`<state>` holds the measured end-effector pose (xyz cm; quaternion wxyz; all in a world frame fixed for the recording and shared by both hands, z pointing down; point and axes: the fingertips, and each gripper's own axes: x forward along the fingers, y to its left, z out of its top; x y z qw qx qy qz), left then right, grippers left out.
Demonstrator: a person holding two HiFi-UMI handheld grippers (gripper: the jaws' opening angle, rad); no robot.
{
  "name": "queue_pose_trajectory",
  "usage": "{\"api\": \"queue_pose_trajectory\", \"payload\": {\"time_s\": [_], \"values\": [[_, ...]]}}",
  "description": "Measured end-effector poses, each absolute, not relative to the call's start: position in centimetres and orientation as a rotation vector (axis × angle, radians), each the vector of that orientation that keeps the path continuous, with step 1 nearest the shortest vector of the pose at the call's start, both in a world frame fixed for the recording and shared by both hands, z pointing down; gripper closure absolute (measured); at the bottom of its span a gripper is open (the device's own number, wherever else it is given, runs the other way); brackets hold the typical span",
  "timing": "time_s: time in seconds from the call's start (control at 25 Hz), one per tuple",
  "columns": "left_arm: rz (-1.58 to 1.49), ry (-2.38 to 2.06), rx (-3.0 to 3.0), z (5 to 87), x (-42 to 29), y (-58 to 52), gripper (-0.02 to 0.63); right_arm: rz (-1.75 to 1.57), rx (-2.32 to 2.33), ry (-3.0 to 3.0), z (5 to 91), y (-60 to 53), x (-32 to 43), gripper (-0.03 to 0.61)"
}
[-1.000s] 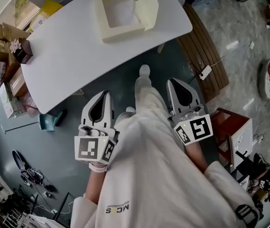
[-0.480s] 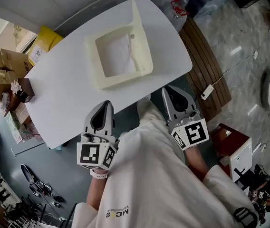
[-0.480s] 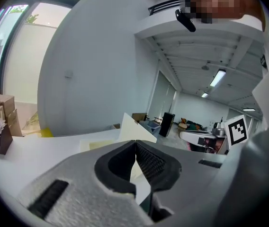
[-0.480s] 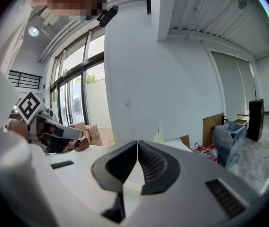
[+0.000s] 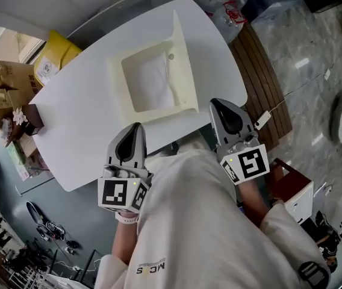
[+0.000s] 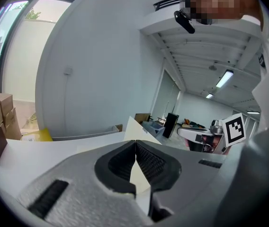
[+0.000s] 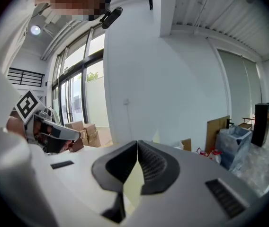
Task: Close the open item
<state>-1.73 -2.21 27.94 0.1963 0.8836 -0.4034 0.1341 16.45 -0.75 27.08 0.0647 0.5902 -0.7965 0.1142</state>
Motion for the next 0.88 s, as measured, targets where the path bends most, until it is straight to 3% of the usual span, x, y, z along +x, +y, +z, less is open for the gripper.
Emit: {"api": "queue_pose_trajectory", "payload": {"time_s": [0.48, 0.88], "values": [[0.350, -1.133, 2.513, 27.0, -4.2, -5.7, 0.589, 0.418, 1.893, -2.375, 26.0, -4.0, 17.3, 0.561], [0.453, -1.074, 2.485, 29.8, -3.0, -5.8, 0.589, 0.608, 1.701, -2.516, 27.7, -7.0, 19.6, 0.551]]}}
